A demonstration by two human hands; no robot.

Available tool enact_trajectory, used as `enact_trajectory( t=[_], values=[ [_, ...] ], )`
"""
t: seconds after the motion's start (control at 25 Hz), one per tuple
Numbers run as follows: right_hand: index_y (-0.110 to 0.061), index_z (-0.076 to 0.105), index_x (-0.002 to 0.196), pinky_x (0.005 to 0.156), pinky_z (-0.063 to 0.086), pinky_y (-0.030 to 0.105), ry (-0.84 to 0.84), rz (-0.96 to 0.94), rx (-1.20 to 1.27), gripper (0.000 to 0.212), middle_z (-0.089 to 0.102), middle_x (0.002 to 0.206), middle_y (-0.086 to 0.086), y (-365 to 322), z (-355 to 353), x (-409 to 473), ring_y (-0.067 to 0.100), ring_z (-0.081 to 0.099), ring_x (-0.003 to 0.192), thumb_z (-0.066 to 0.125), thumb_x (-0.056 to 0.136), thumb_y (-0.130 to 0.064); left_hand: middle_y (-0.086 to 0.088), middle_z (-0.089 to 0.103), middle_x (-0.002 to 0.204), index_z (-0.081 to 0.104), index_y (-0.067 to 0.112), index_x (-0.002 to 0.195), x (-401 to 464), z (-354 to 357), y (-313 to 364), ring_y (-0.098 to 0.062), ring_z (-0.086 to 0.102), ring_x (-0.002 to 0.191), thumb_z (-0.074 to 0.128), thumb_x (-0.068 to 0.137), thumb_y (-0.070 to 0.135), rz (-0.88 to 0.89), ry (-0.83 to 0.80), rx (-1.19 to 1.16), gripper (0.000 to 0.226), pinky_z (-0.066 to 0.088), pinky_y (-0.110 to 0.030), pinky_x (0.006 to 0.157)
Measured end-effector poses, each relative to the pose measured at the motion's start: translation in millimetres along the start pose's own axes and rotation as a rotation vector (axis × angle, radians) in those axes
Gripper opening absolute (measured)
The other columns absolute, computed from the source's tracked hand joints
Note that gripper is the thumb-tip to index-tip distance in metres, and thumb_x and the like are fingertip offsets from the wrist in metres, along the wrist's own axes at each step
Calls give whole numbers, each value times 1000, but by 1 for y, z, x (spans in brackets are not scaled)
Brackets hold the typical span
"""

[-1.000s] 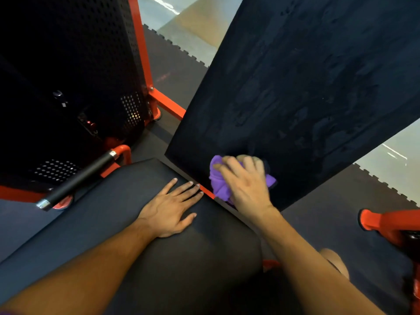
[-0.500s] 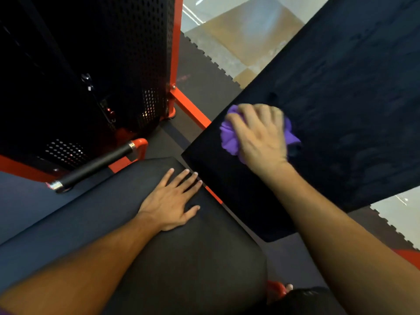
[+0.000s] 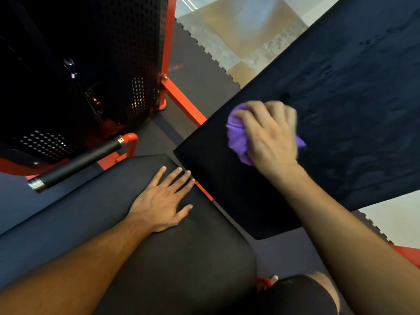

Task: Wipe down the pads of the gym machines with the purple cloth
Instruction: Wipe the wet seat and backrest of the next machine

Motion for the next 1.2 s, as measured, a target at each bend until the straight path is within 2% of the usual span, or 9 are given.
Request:
enact_trajectory(
  t=[0.12,0.28,0.6,0.72,0.84,0.92,1.0,1.12,1.2],
  values=[
    [-14,66,109,79,35,42,-78,-197,7,31,61,112,7,-54,37,14,31,54,94,52,82,-20,-1,25,170,30,25,162,1,-1,-3,-22,17,158,26,100,66,-8,-13,-2,75,6,-54,128],
    [-11,71,112,85,36,42,-359,-443,100,38,65,117,8,-79,76,-106,31,58,97,38,94,-16,-1,27,169,32,24,161,1,-4,-1,-22,19,158,27,100,66,0,17,7,74,6,-53,128],
    [-9,67,107,81,39,42,40,-251,9,29,65,109,9,-39,12,40,31,59,94,42,95,-15,0,28,169,33,25,161,0,-2,-1,-22,18,158,28,100,66,-3,20,9,74,9,-55,128],
    [-12,66,96,76,39,44,-92,-346,47,34,60,97,7,-84,45,69,31,57,91,33,90,-16,1,29,168,35,26,161,3,-2,0,-21,19,158,29,100,66,2,3,25,73,10,-54,128],
    [-20,66,109,82,36,41,-352,-417,213,27,59,109,2,-103,65,32,27,53,103,52,86,-17,1,39,164,44,26,157,0,-3,3,-22,25,156,33,98,65,1,22,35,71,13,-55,127],
    [-25,61,121,84,36,37,-499,-277,474,41,54,116,-2,-89,62,-20,22,51,108,59,82,-12,3,38,164,41,27,158,0,-1,-3,-20,23,157,33,98,65,0,4,18,72,11,-54,127],
    [-27,61,123,86,43,30,-517,132,908,49,50,117,-4,-48,38,-79,15,54,106,59,78,-6,4,34,166,37,28,160,0,-2,-3,-18,23,157,32,98,66,-4,-7,45,72,7,-51,127],
    [-30,67,114,79,51,29,-261,774,1220,34,61,110,2,23,-14,-179,12,60,96,58,91,-6,5,37,165,40,27,159,-5,-1,-5,-17,27,155,29,97,68,-14,-7,66,75,4,-45,126],
    [-20,69,100,55,50,34,-120,1138,1271,12,69,85,17,55,-45,-244,20,62,64,56,98,-19,4,41,162,45,27,156,1,-7,-5,-19,31,154,28,93,72,-51,-4,-18,79,8,-46,126]
  ],
)
Point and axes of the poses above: each hand's wrist, its own x-axis towards the middle knuckle, its own z-axis out of the palm, y = z × x, the point moved 9 cm from there along x, towards the middle knuckle
